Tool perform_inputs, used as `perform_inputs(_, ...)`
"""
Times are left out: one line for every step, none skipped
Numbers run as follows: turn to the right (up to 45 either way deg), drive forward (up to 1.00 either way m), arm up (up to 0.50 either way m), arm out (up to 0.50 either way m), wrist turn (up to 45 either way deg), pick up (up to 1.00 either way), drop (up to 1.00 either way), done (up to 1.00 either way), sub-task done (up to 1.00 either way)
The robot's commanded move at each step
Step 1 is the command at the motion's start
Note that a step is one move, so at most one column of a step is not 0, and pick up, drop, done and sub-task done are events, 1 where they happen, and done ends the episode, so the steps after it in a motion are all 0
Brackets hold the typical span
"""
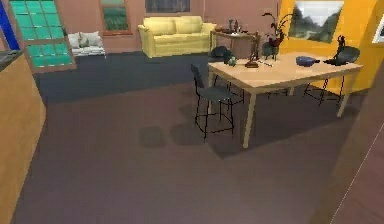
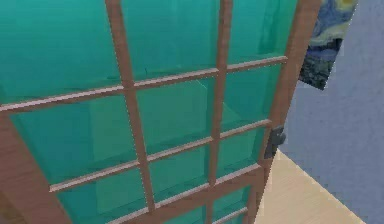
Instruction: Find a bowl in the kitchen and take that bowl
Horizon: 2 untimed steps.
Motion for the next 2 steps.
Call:
perform_inputs(-9.0,0.00,0.00,0.00,0.0,0.00,0.00,0.00,0.00)
perform_inputs(0.0,0.30,0.00,0.00,0.0,0.00,0.00,0.00,0.00)
